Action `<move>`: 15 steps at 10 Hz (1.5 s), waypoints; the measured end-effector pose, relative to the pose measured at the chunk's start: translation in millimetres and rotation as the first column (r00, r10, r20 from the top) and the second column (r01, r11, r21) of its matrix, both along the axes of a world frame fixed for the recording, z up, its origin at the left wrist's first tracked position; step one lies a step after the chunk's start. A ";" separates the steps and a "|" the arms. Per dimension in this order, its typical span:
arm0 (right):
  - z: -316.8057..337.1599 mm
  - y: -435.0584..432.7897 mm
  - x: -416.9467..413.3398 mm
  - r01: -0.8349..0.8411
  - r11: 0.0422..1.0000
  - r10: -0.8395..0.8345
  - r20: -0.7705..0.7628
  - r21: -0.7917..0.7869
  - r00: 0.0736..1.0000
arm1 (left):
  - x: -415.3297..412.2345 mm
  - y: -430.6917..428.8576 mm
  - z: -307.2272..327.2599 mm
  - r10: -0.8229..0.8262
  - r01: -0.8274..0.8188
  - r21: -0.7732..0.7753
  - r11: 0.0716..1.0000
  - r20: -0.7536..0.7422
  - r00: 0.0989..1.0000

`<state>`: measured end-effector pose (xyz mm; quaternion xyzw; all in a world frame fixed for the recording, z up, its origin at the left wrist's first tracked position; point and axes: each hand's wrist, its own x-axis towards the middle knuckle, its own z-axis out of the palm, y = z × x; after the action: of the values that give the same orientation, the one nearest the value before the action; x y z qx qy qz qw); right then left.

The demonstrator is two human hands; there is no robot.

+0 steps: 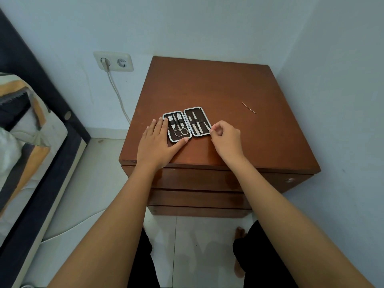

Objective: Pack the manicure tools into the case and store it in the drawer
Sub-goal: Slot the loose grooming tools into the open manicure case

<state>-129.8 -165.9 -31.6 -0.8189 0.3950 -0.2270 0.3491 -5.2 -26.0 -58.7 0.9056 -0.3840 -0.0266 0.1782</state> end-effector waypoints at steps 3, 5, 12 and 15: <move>-16.6 6.5 -15.6 -0.240 0.864 0.157 -0.217 -0.443 0.963 | -0.5 -0.1 0.8 0.002 -0.002 0.001 1.000 0.000 1.000; -11.0 2.8 -3.1 -0.302 0.864 0.141 -0.382 -0.403 0.913 | -0.4 0.4 0.8 0.002 -0.002 -0.007 1.000 0.000 1.000; 2.0 -135.0 -3.6 0.297 0.940 -0.332 -0.240 -0.170 0.912 | 1.1 -1.0 -0.8 0.002 -0.002 -0.008 1.000 -0.002 1.000; -4.6 -72.0 -6.4 0.140 0.980 -0.155 -0.105 -0.142 0.982 | 0.3 -0.1 0.8 0.002 -0.002 0.005 1.000 -0.012 1.000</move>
<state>-136.2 -237.9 -36.2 -0.8206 0.4581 -0.2307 0.2522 -4.9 -26.0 -57.9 0.9062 -0.3821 -0.0327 0.1780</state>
